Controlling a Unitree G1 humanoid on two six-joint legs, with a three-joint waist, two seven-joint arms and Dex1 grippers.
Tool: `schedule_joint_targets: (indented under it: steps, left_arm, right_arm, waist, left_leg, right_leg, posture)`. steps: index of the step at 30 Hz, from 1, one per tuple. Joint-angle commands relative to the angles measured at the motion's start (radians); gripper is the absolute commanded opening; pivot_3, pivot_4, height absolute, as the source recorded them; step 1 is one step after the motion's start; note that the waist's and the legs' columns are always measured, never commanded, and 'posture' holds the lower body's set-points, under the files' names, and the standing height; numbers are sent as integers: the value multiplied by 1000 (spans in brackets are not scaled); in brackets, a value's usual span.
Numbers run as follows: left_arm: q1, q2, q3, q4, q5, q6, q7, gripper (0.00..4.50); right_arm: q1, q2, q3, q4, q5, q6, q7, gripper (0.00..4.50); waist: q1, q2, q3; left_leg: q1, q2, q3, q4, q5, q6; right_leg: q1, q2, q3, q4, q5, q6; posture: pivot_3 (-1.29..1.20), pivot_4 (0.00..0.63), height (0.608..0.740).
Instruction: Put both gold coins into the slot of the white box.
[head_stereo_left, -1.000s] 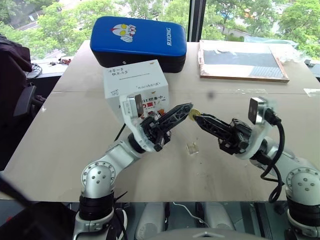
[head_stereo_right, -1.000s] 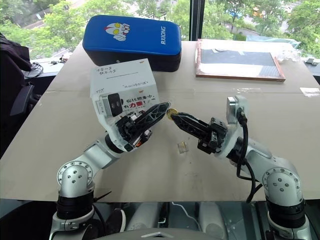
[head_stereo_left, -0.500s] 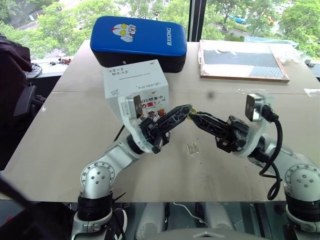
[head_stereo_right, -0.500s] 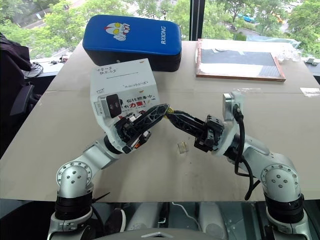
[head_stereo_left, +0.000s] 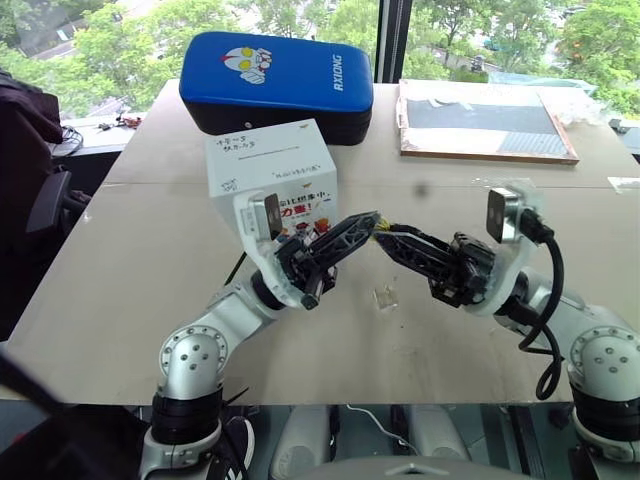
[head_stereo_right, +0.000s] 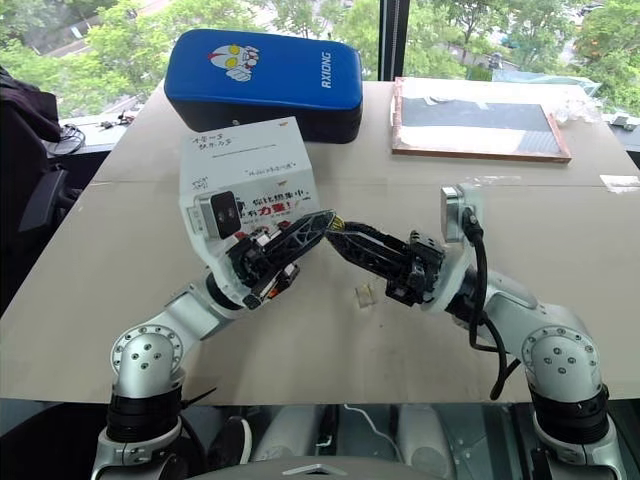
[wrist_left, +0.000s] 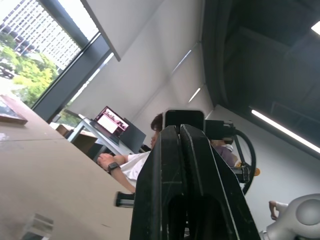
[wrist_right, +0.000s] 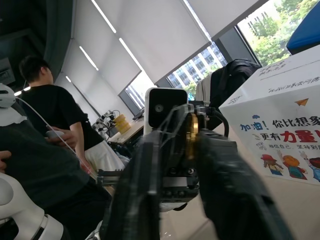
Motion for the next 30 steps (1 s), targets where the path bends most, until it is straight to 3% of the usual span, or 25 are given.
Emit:
schedule_joint_targets:
  steps: [1,3,11,15,19,23,30]
  left_arm:
    - [2,0,-23,-3,21,11,4,0]
    - [-5,4,-7,4,30,2,6,0]
    - [-106,103,118,-7,17,-20,10,0]
    - [-239,275,182,36,123,-24,-52,0]
    - [-408,474,139,197,337,-58,-185,0]
    - [-558,582,71,473,542,-174,-404,0]
    - [-771,595,-54,922,814,-372,-698,0]
  right_arm:
    - [-25,13,-17,-44,19,-40,-5,2989]
    - [-16,5,-24,-38,22,-39,-3,3870]
    - [34,-105,-63,8,-120,-49,87,3870]
    - [21,-141,-79,15,-242,-95,160,3870]
    - [-8,-168,-71,31,-367,-146,214,3870]
    - [-54,-113,-80,47,-432,-218,221,3870]
    - [-78,-121,-65,46,-585,-289,273,3870]
  waist:
    - [0,0,0]
    - [0,0,0]
    - [1,0,0]
    - [0,-4,4]
    - [1,-3,3]
    - [0,-4,4]
    - [3,-4,4]
  left_leg:
    - [0,0,0,0,0,0]
    - [0,0,0,-1,0,0]
    - [-2,0,-1,-1,0,0]
    - [-3,0,-1,-1,0,0]
    - [-5,0,-2,-2,0,0]
    - [-6,0,-2,-2,0,0]
    - [-15,0,-3,-2,2,-4]
  right_leg:
    - [0,0,0,0,0,0]
    - [0,0,0,-1,0,0]
    - [0,0,-2,-3,0,0]
    - [-1,1,-2,-4,1,1]
    - [-2,2,-4,-6,1,1]
    - [-3,2,-4,-9,1,2]
    - [-9,1,-8,-10,1,3]
  posture:
    - [0,150,740]
    - [0,150,740]
    - [0,150,740]
    - [0,150,740]
    - [0,150,740]
    - [0,150,740]
    - [0,150,740]
